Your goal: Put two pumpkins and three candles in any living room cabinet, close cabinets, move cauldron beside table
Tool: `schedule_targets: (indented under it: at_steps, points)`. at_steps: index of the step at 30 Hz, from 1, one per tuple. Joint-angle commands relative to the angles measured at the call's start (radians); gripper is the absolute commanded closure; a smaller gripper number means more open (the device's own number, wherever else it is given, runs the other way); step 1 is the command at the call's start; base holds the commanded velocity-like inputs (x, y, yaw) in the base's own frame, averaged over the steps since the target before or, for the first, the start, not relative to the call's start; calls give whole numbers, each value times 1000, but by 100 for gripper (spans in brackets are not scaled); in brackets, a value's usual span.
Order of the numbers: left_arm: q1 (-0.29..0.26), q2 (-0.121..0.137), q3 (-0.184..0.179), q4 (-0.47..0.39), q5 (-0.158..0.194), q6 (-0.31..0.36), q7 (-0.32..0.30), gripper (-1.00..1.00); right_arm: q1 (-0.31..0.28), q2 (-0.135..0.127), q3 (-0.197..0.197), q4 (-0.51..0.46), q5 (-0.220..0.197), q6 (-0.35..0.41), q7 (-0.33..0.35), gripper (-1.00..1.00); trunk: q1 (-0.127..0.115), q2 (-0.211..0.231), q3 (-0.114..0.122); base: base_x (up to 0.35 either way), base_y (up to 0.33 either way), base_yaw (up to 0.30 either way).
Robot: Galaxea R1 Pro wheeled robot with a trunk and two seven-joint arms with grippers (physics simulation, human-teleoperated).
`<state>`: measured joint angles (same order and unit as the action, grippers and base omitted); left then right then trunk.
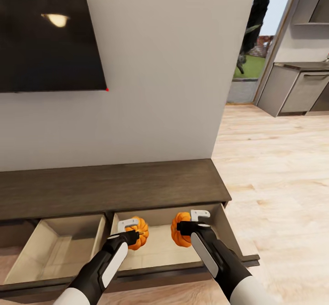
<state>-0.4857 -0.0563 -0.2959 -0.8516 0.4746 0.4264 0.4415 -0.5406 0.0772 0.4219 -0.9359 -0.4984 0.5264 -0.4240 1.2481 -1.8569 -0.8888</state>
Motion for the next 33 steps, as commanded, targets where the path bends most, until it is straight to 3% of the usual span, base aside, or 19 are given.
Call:
schedule_targets:
  at_steps: [1, 17, 33]
  points:
    - [-1, 1, -3, -2, 10, 2, 10, 100, -1, -1, 3, -1, -10, 1, -13, 100, 0, 0, -1, 84, 0, 0]
    - [-1, 1, -3, -3, 11, 2, 10, 100, -1, -1, 5, -1, -4, 4, -13, 100, 0, 0, -1, 55, 0, 0]
    - [-1, 1, -3, -3, 10, 2, 10, 100, -1, -1, 6, -3, -3, 4, -16, 100, 61, -112, -51, 0, 0, 65]
